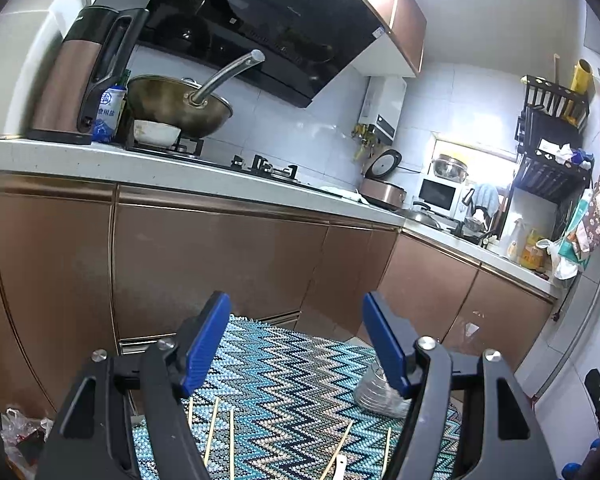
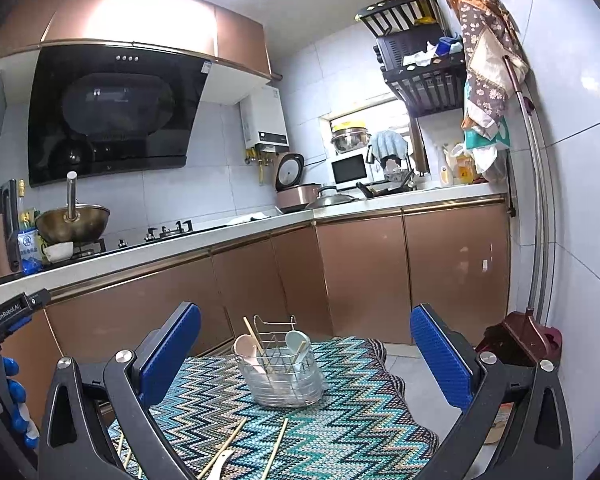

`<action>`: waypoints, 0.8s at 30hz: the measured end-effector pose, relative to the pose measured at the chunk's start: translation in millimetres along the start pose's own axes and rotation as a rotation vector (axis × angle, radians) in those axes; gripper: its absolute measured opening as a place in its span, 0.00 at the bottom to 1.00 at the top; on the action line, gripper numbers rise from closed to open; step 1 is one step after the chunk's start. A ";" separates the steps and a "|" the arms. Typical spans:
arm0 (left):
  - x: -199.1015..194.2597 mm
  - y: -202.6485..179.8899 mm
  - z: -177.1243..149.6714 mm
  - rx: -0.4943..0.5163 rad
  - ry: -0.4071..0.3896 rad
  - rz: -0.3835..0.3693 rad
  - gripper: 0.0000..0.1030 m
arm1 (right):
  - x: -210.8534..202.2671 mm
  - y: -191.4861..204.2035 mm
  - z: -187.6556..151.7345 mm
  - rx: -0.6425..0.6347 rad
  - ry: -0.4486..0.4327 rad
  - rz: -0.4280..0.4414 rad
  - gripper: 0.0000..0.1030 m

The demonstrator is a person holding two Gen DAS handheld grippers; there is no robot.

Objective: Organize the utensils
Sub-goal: 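Raise both open tools away from the holder, then grasp a bamboo chopstick with the left tool while the right tool grasps another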

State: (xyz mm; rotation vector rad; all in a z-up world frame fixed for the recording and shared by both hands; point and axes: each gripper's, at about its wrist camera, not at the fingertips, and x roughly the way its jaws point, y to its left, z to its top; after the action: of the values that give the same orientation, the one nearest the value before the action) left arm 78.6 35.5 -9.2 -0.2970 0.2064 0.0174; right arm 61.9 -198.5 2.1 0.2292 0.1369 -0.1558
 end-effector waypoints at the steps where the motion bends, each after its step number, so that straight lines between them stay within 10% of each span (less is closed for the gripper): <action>1: -2.4 1.8 0.4 0.002 -0.005 0.003 0.65 | 0.2 -0.4 -0.6 0.003 0.001 0.003 1.00; 12: -11.2 36.0 6.3 -0.018 0.019 0.024 0.65 | 5.7 4.4 -4.6 0.004 0.047 0.081 1.00; 24: 38.4 87.8 -25.1 -0.086 0.249 0.020 0.65 | 43.1 13.5 -32.9 -0.007 0.240 0.101 1.00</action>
State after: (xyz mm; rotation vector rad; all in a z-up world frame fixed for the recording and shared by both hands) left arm 107.1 111.5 -65.9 -0.3828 0.4567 0.0093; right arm 102.5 -183.6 -33.3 0.2468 0.3639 -0.0264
